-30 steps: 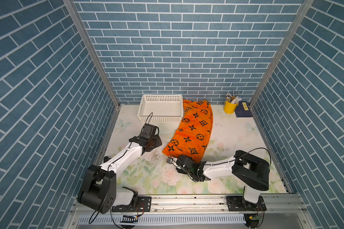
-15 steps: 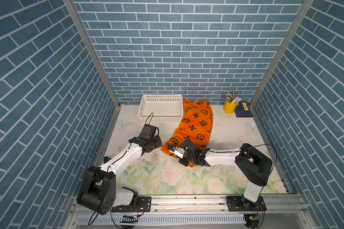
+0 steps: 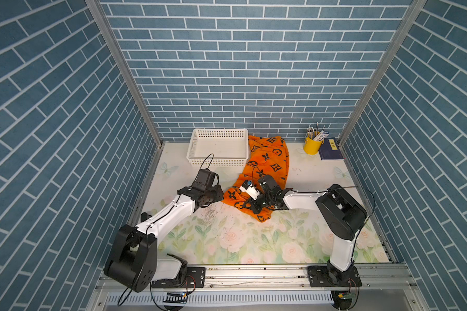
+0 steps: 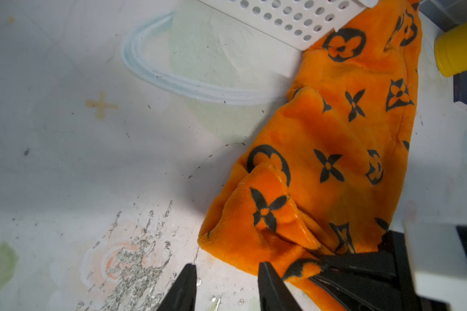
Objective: Roll up the pillowcase
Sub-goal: Roll the pillowcase at the center of the board.
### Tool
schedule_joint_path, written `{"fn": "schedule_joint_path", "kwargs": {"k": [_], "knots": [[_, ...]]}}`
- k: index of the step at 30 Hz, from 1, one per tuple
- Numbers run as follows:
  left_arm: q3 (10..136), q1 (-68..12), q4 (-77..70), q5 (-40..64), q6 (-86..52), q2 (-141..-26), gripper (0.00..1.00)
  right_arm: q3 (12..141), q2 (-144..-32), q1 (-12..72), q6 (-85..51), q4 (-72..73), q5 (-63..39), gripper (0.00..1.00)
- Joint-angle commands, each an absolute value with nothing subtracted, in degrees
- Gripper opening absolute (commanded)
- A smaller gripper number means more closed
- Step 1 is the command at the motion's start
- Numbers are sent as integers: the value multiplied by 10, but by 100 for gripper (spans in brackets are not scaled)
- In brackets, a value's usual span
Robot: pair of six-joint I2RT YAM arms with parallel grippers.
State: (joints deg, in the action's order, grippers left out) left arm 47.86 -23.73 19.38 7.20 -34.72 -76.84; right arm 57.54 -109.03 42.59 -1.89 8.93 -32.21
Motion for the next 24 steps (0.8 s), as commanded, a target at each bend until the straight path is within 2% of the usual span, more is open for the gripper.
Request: {"fn": "schedule_joint_path", "kwargs": {"k": [1,11,24], "knots": [[468,-257,185,76,-322,-777,42,568,-1111,401,-76,128,-384,0],[492,-318,166,84,-300,-824,36,547,-1130,358,-141,187,-431,0],[588,-321,138,47,-326,-967,32,545,-1136,352,-148,190,-427,0]]}}
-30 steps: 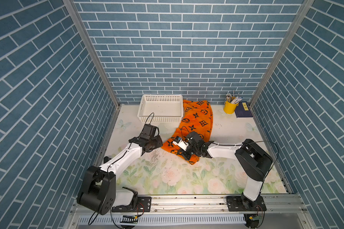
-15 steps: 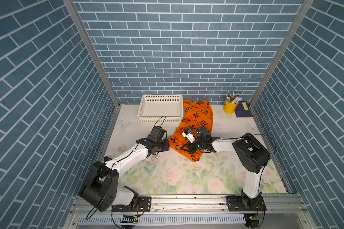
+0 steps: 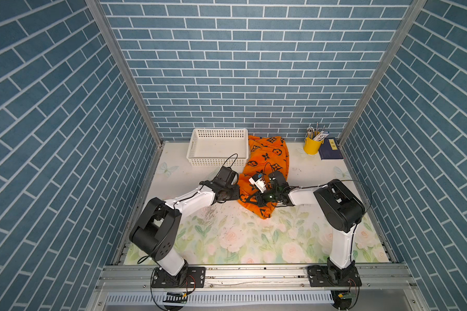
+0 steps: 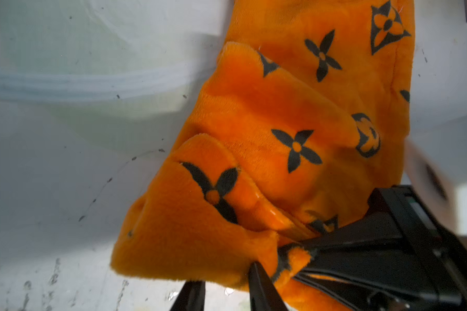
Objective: Roll up the pillowcase
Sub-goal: Roll the pillowcase at the center of the board.
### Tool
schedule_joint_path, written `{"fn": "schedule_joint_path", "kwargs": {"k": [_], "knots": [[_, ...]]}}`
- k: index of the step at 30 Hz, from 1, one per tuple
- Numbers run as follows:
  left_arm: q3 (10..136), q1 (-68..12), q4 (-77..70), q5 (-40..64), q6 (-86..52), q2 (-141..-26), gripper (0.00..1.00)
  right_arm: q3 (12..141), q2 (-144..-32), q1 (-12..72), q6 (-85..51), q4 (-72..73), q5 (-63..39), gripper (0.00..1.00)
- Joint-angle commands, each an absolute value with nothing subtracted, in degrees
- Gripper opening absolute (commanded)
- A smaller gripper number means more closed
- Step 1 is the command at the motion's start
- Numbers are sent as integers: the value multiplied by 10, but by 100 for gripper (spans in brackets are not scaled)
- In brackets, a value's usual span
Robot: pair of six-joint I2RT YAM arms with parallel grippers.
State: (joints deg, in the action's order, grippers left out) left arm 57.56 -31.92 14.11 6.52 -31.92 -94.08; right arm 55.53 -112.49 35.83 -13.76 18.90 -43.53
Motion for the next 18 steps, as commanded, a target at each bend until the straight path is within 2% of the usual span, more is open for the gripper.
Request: {"fn": "schedule_joint_path", "kwargs": {"k": [1,2,6,7,9,13,18], "knots": [[593,-321,139,43,-329,-979,32,547,-1135,352,-148,187,-424,0],[598,-321,141,40,-332,-991,32,547,-1134,352,-151,186,-420,0],[628,-322,167,25,-346,-1037,29,558,-1111,353,-141,147,-383,35],[631,-322,168,25,-349,-1043,29,555,-1093,354,-136,136,-353,41],[634,-321,168,24,-353,-1049,29,548,-1054,358,-114,106,-305,48],[642,-321,172,20,-363,-1061,29,531,-979,379,-60,18,-220,52],[647,-321,174,22,-370,-1067,29,485,-924,411,-39,-38,-170,54]]}}
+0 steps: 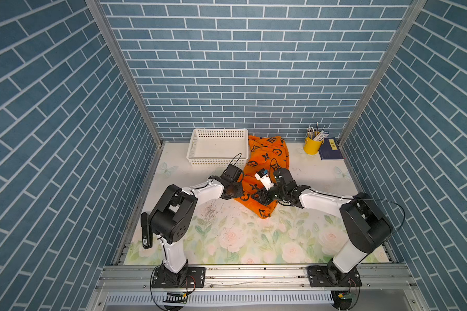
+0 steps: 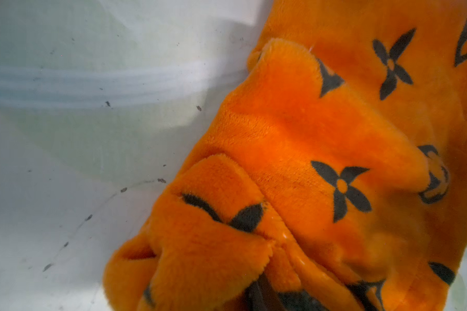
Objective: Roll up the pillowcase
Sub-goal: Roll the pillowcase at the center of the board.
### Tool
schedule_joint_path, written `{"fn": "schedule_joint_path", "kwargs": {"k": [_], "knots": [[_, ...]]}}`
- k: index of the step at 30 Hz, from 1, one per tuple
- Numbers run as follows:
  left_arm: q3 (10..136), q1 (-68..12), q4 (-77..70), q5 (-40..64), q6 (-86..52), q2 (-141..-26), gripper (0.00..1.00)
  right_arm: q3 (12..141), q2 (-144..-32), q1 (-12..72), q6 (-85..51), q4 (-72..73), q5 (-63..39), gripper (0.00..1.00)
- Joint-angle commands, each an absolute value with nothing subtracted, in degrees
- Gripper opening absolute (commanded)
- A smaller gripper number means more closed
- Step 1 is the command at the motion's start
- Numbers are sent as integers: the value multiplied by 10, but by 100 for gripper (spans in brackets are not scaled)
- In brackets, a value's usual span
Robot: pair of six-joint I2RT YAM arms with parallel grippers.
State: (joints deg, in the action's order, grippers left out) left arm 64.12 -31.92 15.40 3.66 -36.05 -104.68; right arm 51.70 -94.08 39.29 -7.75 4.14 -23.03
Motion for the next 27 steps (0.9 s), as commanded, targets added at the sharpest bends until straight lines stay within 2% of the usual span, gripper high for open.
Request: {"fn": "schedule_joint_path", "kwargs": {"k": [1,4,9,17,20,23,27], "knots": [[649,-321,177,22,-370,-1069,29,477,-918,413,-35,-42,-171,53],[651,-321,179,22,-369,-1069,29,456,-910,413,-32,-52,-158,49],[648,-321,183,21,-367,-1063,29,459,-923,394,-26,-54,-79,38],[639,-321,182,22,-369,-1059,29,490,-996,364,-26,-56,-75,35],[641,-321,183,22,-369,-1058,30,492,-988,364,-26,-53,-65,41],[644,-322,185,23,-370,-1056,30,478,-917,374,-15,-31,-28,49],[645,-321,184,25,-371,-1054,30,461,-841,429,44,2,50,55]]}}
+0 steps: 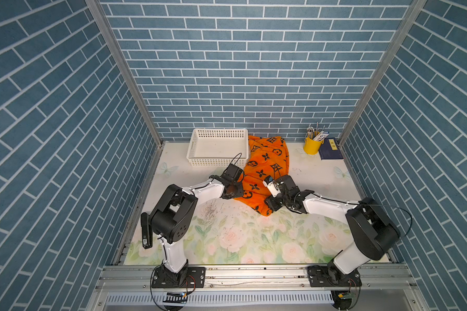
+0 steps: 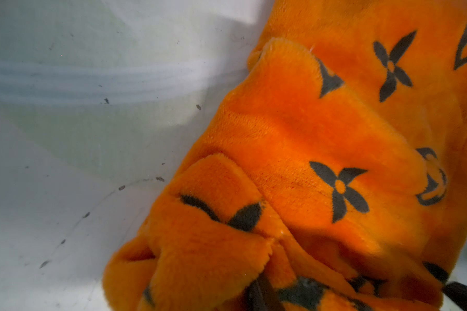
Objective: Roll up the pillowcase
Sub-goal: Roll the pillowcase at the center of the board.
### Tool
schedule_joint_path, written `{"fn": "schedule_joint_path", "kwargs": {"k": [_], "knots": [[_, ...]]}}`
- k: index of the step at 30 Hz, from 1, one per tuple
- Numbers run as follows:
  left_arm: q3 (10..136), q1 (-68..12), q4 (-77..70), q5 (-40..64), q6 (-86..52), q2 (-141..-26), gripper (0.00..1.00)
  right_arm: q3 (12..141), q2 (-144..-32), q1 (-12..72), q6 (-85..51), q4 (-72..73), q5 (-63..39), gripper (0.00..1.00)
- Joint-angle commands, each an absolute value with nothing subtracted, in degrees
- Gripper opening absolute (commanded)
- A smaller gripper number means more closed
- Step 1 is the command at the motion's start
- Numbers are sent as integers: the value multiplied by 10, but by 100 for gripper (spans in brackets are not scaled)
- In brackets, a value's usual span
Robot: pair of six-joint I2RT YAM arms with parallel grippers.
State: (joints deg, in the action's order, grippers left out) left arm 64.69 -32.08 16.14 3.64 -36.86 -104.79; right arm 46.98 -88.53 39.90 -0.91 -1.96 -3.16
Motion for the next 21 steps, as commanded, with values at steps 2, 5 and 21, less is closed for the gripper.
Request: {"fn": "schedule_joint_path", "kwargs": {"k": [2,5,21], "knots": [[644,-321,185,24,-371,-1053,30,452,-833,462,75,20,71,57],[641,-321,184,25,-371,-1053,30,444,-854,517,116,64,115,61],[630,-321,181,25,-376,-1044,30,519,-1049,572,234,168,184,48]]}}
